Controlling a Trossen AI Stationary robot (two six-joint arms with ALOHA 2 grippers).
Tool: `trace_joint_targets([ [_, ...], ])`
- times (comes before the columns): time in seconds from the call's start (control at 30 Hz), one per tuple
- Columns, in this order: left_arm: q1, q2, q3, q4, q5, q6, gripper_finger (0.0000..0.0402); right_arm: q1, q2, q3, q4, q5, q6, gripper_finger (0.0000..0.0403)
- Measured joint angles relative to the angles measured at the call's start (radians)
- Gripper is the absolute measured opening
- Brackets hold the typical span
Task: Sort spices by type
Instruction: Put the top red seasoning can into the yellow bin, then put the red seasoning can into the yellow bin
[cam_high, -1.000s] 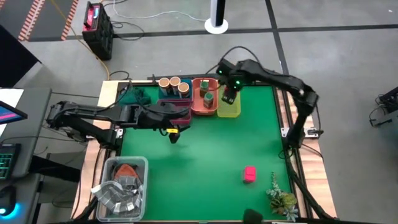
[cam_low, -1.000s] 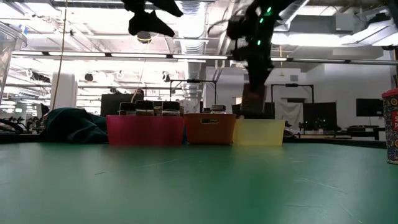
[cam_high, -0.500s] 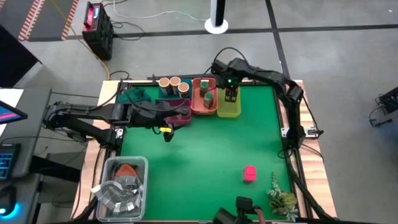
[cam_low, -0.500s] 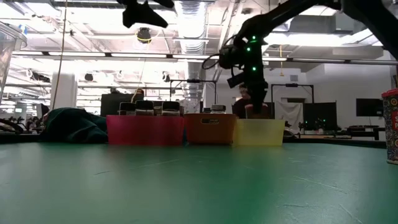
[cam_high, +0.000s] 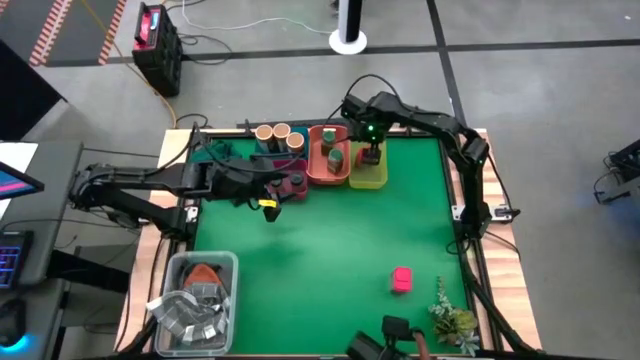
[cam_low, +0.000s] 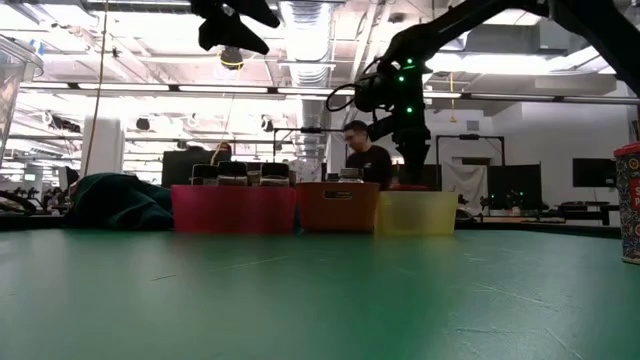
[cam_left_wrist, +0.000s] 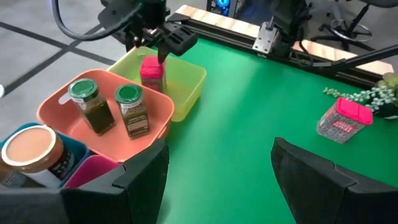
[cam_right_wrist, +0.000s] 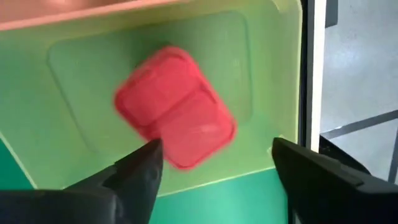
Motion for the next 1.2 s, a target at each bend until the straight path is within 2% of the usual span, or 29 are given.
trace_joint_targets([
  [0.17, 0.002, 0.0, 0.0, -0.008, 0.007, 0.0, 0.0269, 0.001, 0.0, 0.038, -0.09, 0.06, 0.005, 0.0367],
  [0.33, 0.002, 0.0, 0.0, -0.008, 0.019, 0.005, 0.0269, 0.001, -0.013, 0.137, -0.184, 0.069, 0.085, 0.0383],
  [0.5, 0.002, 0.0, 0.0, -0.009, 0.02, -0.012, 0.0269, 0.036, -0.117, 0.125, -0.199, -0.047, 0.269, 0.0385],
  [0.67, 0.002, 0.0, 0.0, -0.014, 0.032, -0.037, 0.0269, 0.166, -0.257, 0.04, -0.157, -0.078, 0.505, 0.0385],
  [1.0, -0.003, 0.0, 0.0, -0.01, 0.047, -0.148, 0.0269, 0.495, -0.428, -0.17, -0.135, -0.078, 1.175, 0.0386],
  [1.2, -0.022, 0.0, 0.0, -0.009, 0.124, -0.269, 0.0269, 0.735, -0.508, -0.321, -0.133, -0.013, 1.515, 0.0386],
])
